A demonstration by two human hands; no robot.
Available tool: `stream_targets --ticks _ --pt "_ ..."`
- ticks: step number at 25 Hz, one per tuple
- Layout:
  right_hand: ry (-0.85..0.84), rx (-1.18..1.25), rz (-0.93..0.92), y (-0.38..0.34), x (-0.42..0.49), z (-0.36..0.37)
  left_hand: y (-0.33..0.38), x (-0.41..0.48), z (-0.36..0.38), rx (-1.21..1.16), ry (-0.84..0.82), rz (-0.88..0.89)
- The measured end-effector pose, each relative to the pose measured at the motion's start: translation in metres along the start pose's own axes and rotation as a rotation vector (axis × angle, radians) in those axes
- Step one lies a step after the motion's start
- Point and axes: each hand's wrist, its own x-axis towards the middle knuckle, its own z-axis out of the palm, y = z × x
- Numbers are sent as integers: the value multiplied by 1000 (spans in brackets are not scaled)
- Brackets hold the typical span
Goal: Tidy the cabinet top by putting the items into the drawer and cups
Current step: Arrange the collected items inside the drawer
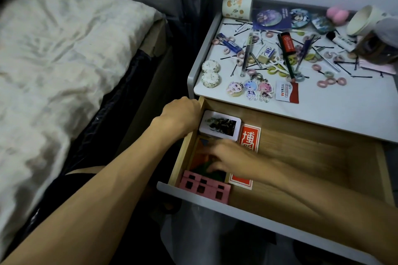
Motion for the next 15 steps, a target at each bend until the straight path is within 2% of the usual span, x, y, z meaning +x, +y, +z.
stream_targets --ticks 3,6,7,9,11,15 --pt "340 -40 32 7 -17 -50 -4 -7 -10 27 284 -48" --pt "602 -69 81 21 -20 -99 -1 -8 -23 -145 594 31" --pt "627 -101 104 26 -18 -115 1 -4 -26 -198 644 76" --pt "551 -185 141 35 -7 -134 6 1 -33 -238 655 126" --pt "447 -266 149 39 2 -141 12 11 -34 -203 618 133" --pt "373 -348 98 40 10 -147 21 34 -37 -46 579 111"
